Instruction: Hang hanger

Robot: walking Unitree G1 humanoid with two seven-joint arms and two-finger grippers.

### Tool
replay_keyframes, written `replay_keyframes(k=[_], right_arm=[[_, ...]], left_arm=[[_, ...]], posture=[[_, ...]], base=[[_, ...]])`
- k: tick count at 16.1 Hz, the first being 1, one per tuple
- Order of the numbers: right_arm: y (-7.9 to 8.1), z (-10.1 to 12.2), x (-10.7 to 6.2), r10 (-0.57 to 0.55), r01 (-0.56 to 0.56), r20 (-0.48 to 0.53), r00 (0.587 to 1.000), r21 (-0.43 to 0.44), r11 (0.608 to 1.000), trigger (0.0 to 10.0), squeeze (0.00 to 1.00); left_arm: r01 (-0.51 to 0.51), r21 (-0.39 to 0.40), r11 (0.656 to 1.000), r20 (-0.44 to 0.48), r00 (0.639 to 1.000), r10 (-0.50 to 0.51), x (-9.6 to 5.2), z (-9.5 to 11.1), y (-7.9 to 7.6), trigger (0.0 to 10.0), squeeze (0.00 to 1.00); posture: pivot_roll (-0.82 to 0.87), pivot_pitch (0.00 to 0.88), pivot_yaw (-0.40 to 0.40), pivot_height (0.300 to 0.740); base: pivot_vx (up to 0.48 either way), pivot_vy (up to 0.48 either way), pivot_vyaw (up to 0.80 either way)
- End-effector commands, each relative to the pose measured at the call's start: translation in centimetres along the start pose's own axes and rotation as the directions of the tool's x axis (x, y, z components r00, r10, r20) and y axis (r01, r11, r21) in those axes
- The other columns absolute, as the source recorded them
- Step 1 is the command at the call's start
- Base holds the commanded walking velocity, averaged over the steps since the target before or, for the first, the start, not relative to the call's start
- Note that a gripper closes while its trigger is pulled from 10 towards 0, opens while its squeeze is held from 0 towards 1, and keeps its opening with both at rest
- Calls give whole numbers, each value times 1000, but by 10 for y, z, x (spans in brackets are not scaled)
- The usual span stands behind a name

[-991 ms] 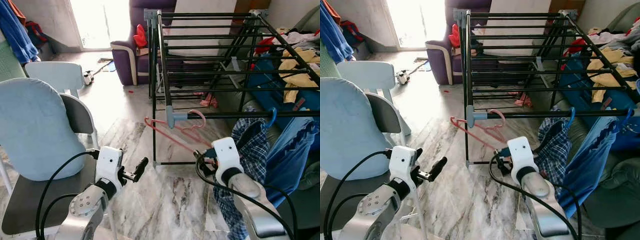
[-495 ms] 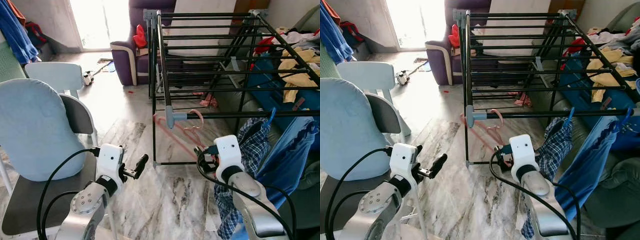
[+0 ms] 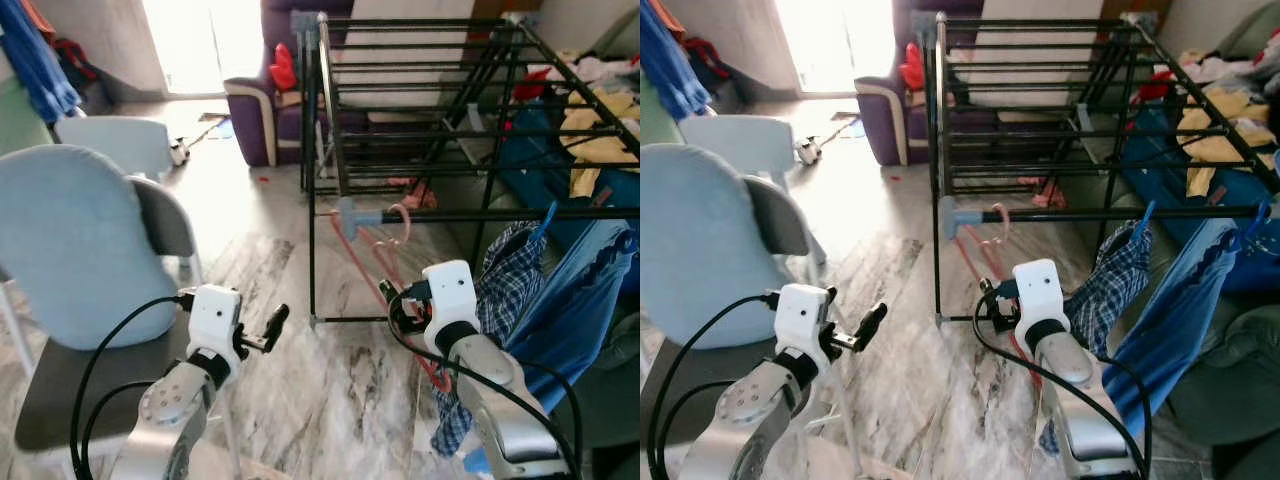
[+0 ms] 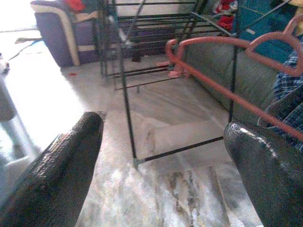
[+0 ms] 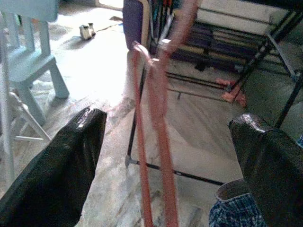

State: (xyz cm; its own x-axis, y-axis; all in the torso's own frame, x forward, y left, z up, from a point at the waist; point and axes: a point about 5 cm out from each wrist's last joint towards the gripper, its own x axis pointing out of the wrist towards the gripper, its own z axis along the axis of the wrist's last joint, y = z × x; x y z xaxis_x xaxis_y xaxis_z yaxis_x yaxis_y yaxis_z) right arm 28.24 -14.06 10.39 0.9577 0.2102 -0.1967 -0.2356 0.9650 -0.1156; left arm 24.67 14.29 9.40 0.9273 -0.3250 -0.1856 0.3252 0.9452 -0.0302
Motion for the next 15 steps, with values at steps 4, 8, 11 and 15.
replay_keyframes(k=[4, 8, 11, 15], right_arm=[[-2, 4, 6, 9, -9, 58, 998, -3, 1000, 10000, 443], [-4, -1, 9, 5, -4, 61, 998, -10, 1000, 10000, 384], [-4, -2, 12, 4, -4, 71, 997, -9, 1000, 10000, 384], [-3, 0, 16, -1, 1, 85, 996, -1, 1000, 10000, 369]], left_arm=[[-45, 17, 999, 5, 999, 45, 0, -1, 9, 10000, 0], [-63, 19, 998, 24, 998, 63, 3, -1, 11, 10000, 0], [-64, -6, 998, 77, 995, 64, 3, 6, 13, 10000, 0], [-92, -3, 996, 123, 988, 92, 6, 14, 17, 10000, 0]], posture=[[-67, 0, 6, 740], [-67, 0, 8, 740], [-64, 0, 12, 740], [-44, 0, 10, 740]], base=[[-450, 0, 0], [-337, 0, 0], [0, 0, 0], [0, -61, 0]])
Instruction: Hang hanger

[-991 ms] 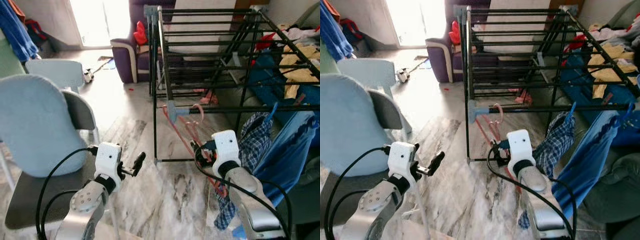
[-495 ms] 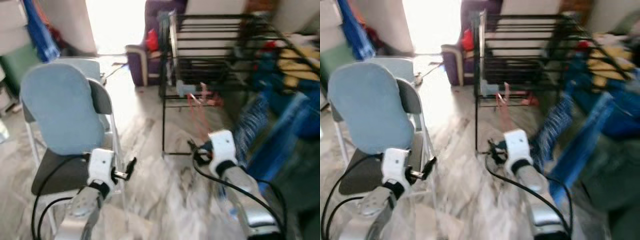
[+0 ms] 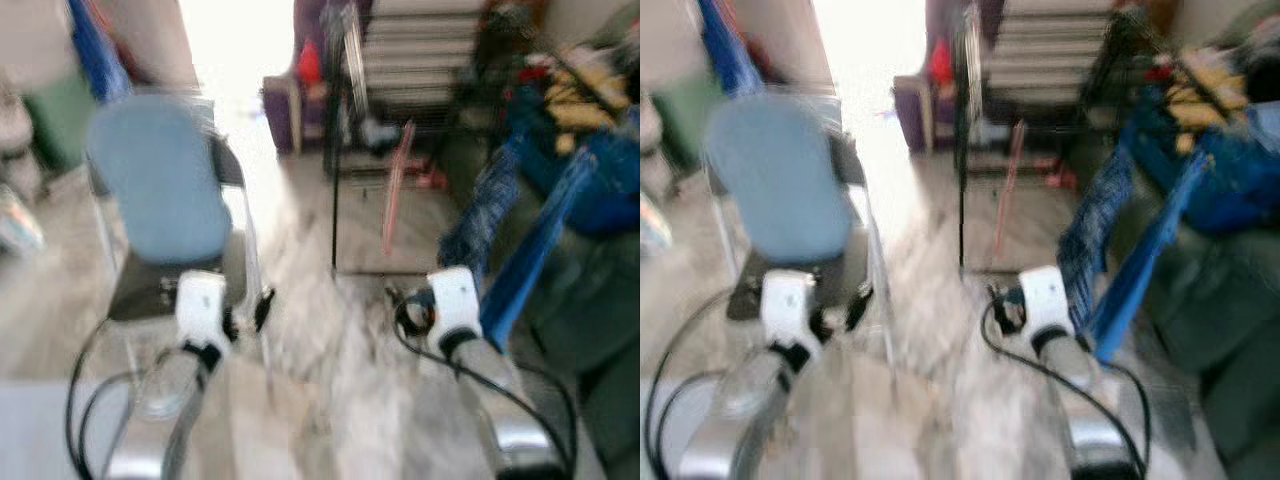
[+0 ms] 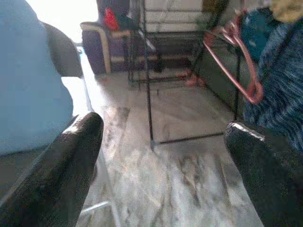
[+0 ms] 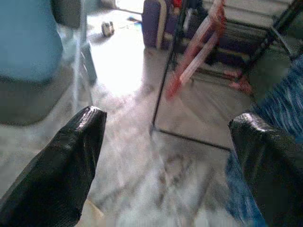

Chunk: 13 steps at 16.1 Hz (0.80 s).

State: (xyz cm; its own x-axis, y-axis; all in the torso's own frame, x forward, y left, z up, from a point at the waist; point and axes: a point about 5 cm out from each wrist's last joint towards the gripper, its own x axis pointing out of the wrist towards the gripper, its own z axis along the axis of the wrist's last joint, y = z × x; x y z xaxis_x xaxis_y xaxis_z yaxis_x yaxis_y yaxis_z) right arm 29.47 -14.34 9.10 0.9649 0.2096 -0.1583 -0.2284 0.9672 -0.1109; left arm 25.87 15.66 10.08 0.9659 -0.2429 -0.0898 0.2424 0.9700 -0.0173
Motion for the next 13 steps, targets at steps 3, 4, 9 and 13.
replay_keyframes(k=[3, 4, 9, 13], right_arm=[[4, 15, 9, 13, -12, 64, 998, -8, 1000, 10000, 341], [4, 18, 11, 18, -17, 73, 997, -15, 1000, 10000, 333], [1, 28, 21, 16, -14, 90, 996, -28, 1000, 10000, 137], [-1, 14, 18, 16, -15, 47, 999, -37, 999, 10000, 0]], left_arm=[[-18, 16, 1000, 40, 999, 17, 2, 10, 4, 10000, 0], [-29, 16, 999, 46, 999, 28, 2, 12, 6, 10000, 0], [-52, 26, 998, 65, 997, 50, 6, 16, 8, 10000, 0], [20, 68, 997, 5, 1000, -20, 12, -4, 4, 10000, 0]], posture=[[-27, 0, 13, 740], [-21, 0, 17, 740], [-20, 0, 18, 740], [-39, 0, -15, 740]], base=[[0, -330, 0], [0, -337, 0], [0, -480, 0], [0, -321, 0]])
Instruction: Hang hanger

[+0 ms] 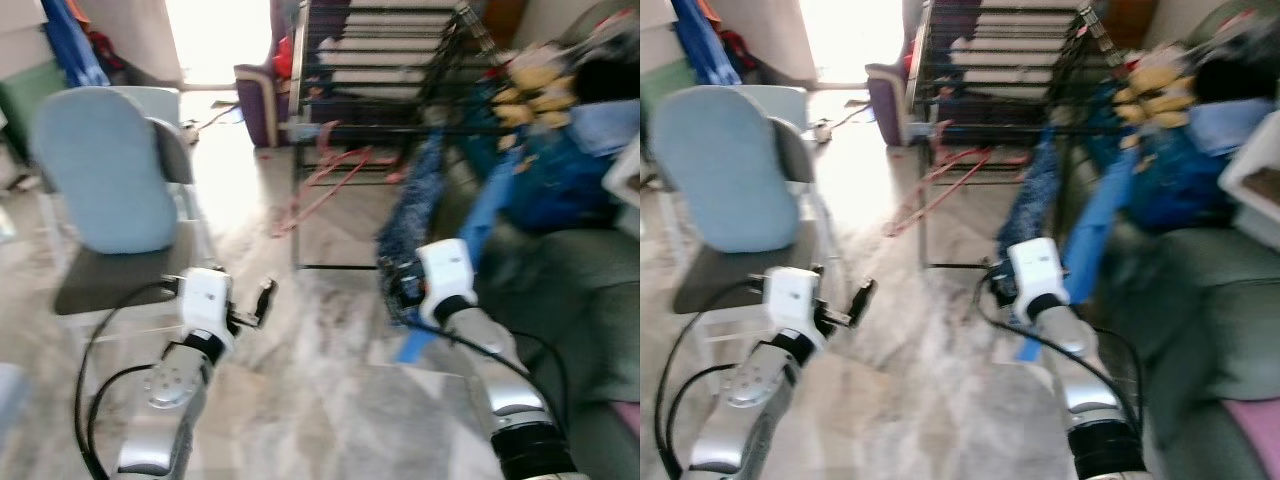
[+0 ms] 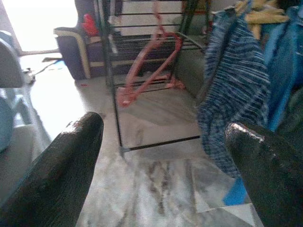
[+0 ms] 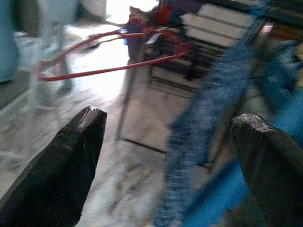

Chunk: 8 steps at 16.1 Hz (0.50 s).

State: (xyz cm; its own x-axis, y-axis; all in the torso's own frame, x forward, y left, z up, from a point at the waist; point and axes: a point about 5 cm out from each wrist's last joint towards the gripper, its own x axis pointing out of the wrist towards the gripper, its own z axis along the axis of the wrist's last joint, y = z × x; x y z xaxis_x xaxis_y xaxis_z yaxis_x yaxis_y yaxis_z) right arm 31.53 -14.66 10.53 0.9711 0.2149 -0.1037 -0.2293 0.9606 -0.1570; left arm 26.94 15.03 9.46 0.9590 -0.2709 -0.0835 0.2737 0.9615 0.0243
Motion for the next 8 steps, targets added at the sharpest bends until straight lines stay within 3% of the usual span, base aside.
replay_keyframes(k=[1, 3, 4, 6, 7, 8], right_arm=[[7, -5, 0, 2, -2, -3, 1000, 20, 1000, 10000, 0], [-2, -5, -6, -58, 60, 54, 997, -26, 998, 10000, 0], [-5, -6, -9, -67, 72, 75, 995, -59, 996, 10000, 0], [-24, -9, -19, -94, 93, 126, 988, 9, 996, 10000, 0], [-35, -8, -22, -107, 105, 122, 987, 19, 994, 10000, 0], [-38, -2, -20, -51, 50, 136, 989, 11, 999, 10000, 0]], left_arm=[[-11, 22, 1000, -8, 1000, 11, 0, -4, 8, 10000, 0], [-140, 4, 990, 62, 988, 139, -2, -4, 15, 10000, 0], [-197, 49, 979, 97, 977, 192, -6, -4, 19, 10000, 0], [-324, 62, 944, 113, 942, 316, -14, -15, 27, 10000, 0], [-345, 63, 936, 119, 934, 336, -15, -18, 25, 10000, 0], [-299, 99, 949, 134, 949, 285, -13, -16, 22, 10000, 0]], posture=[[-44, 0, -19, 740], [-63, 0, -15, 740], [-71, 0, -12, 740], [-98, 0, -3, 740], [-101, 0, -3, 740], [-106, 0, 1, 740]], base=[[0, -300, 0], [0, 0, 0], [0, 0, 0], [0, 0, 0], [0, 0, 0], [0, 0, 0]])
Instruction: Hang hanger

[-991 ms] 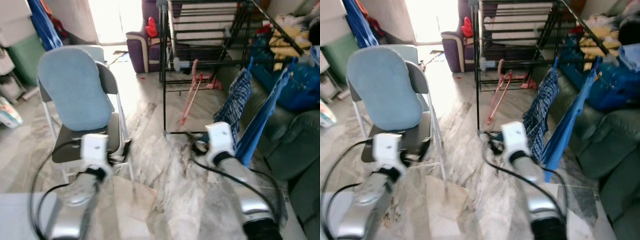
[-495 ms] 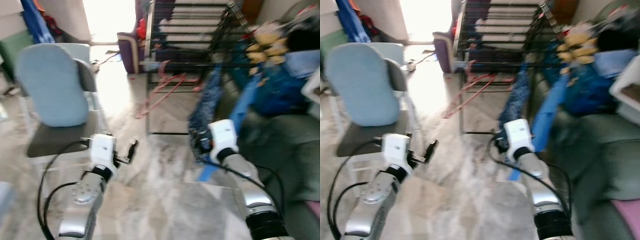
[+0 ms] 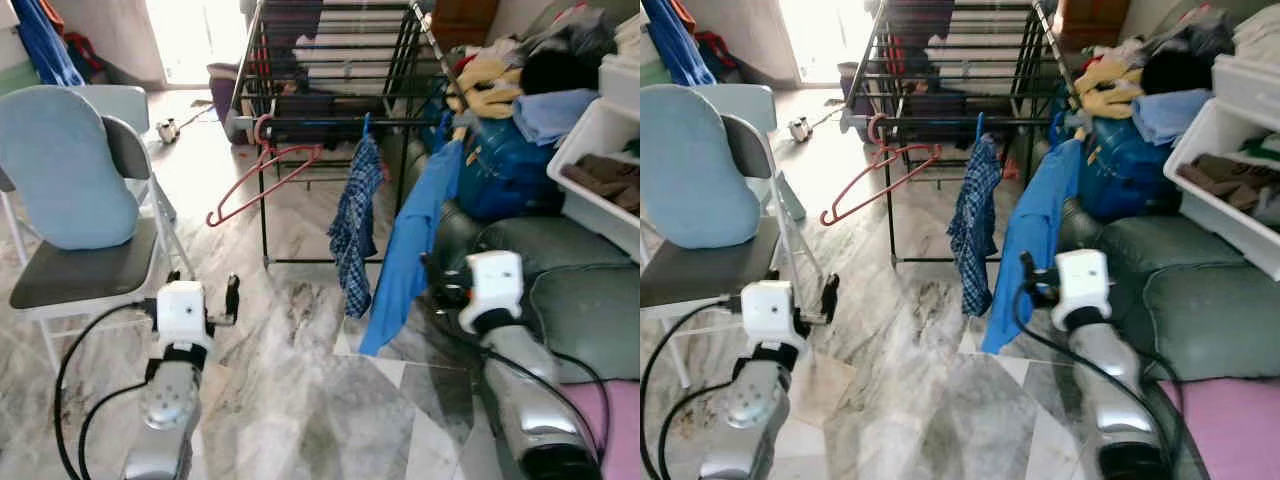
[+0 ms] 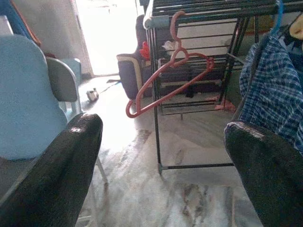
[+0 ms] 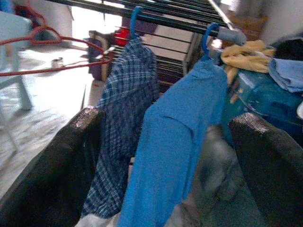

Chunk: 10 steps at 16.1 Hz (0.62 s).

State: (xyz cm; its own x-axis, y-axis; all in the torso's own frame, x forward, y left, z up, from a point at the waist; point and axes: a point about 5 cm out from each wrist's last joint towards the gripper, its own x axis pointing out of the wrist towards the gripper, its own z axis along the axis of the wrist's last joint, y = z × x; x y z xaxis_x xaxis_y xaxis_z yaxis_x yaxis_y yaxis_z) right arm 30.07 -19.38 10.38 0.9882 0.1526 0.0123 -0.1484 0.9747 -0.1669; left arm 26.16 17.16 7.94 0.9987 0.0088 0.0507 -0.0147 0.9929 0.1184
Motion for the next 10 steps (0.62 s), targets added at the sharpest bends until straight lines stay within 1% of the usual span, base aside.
replay_keyframes(k=[1, 2, 3, 4, 5, 6, 7, 8, 9, 10], right_arm=[[6, 13, 6, 76, -76, 42, 996, 9, 997, 10000, 0], [6, 17, 9, 138, -136, 54, 989, -46, 990, 10000, 0], [3, 20, 10, 173, -169, 51, 984, -72, 983, 10000, 0], [1, 21, 9, 194, -189, 48, 980, -79, 979, 10000, 0], [6, 19, 6, 219, -216, 41, 975, -68, 974, 10000, 0], [8, 18, 5, 222, -219, 38, 974, -60, 974, 10000, 0], [19, 13, 1, 241, -239, 35, 970, -38, 970, 10000, 0], [26, 11, -1, 235, -234, 45, 971, -18, 972, 10000, 0], [28, 12, -2, 212, -212, 62, 975, -1, 977, 10000, 0], [28, 14, -3, 162, -164, 81, 983, 13, 986, 10000, 0]], left_arm=[[26, 54, 998, 28, 999, -28, 1, 2, 4, 10000, 0], [130, 60, 990, 15, 991, -131, 5, 2, -2, 10000, 0], [191, 117, 975, 24, 981, -195, 8, 3, -7, 10000, 0], [203, 118, 972, 11, 978, -206, 11, 1, -7, 10000, 0], [177, 124, 976, -1, 984, -178, 13, 1, -1, 10000, 0], [172, 127, 977, 2, 985, -174, 13, 2, 1, 10000, 0], [123, 127, 984, -13, 992, -122, 10, 0, 12, 10000, 0], [84, 125, 989, -23, 996, -82, 8, -3, 21, 10000, 0], [41, 129, 991, -21, 999, -38, 8, -3, 26, 10000, 0], [18, 179, 984, 33, 999, -25, 6, 4, 29, 10000, 0]], posture=[[-106, 0, 1, 740], [-123, 0, 18, 740], [-128, 0, 20, 740], [-137, 0, 33, 740], [-131, 0, 50, 740], [-129, 0, 51, 740], [-137, 0, 83, 740], [-144, 0, 106, 740], [-142, 0, 112, 740], [-128, 0, 84, 740]], base=[[0, 0, 0], [0, 0, 0], [0, 0, 0], [0, 0, 0], [0, 0, 0], [0, 0, 0], [0, 0, 0], [0, 0, 0], [0, 0, 0], [0, 0, 0]])
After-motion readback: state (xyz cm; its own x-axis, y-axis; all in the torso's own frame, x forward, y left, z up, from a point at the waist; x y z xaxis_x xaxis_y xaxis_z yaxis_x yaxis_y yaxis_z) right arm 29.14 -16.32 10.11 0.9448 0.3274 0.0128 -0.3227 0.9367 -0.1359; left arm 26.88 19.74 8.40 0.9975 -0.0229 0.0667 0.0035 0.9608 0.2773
